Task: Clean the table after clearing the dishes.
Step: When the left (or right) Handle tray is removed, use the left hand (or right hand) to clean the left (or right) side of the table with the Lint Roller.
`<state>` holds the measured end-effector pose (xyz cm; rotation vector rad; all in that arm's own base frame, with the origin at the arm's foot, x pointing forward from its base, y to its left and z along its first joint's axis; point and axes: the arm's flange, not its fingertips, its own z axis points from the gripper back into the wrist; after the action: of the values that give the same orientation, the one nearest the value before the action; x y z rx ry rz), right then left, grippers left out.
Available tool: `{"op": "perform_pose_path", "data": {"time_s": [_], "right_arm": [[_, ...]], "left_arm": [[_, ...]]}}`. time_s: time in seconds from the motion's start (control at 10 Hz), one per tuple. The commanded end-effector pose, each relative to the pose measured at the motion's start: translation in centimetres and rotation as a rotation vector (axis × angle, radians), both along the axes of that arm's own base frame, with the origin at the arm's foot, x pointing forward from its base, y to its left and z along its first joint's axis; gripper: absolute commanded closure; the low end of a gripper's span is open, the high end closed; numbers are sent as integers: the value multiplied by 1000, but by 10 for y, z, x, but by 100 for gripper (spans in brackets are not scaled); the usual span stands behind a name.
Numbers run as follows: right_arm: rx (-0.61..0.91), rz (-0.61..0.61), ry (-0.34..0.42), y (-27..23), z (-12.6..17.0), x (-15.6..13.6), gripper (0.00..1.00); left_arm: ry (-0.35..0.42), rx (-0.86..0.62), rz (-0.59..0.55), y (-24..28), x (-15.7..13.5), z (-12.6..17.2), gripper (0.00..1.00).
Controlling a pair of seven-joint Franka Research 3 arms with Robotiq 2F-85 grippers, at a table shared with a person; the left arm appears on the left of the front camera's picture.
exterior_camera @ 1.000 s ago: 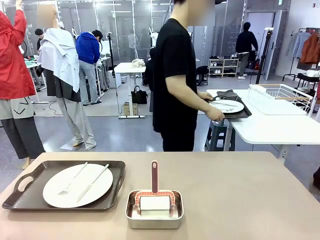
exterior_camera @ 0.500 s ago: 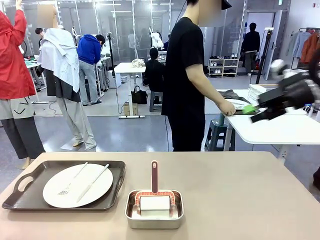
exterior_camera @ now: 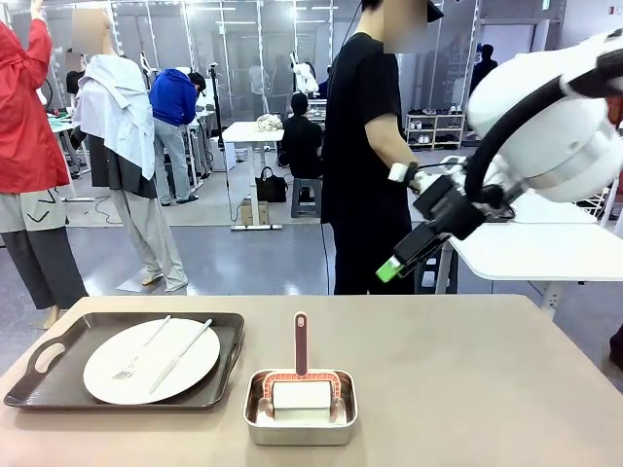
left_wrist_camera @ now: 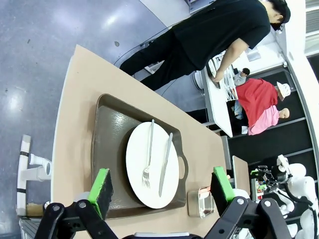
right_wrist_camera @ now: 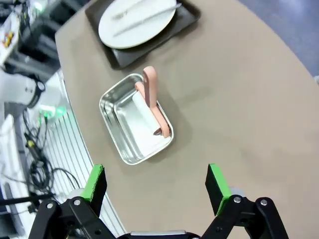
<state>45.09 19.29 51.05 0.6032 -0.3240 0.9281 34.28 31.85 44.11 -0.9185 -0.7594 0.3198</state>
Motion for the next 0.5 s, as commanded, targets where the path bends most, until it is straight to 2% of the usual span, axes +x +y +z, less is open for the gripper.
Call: {"op": "perform_pose_path", "data": {"time_s": [0.0,0.4], "right_arm": [[-83,92,-64,30,4,18,0],[-171,363,-58,104,-6,65,0]], "left_arm": [[-9,-9,-9,3,-1,2,0],[-9,-9,-9,3,-1,2,0]]}}
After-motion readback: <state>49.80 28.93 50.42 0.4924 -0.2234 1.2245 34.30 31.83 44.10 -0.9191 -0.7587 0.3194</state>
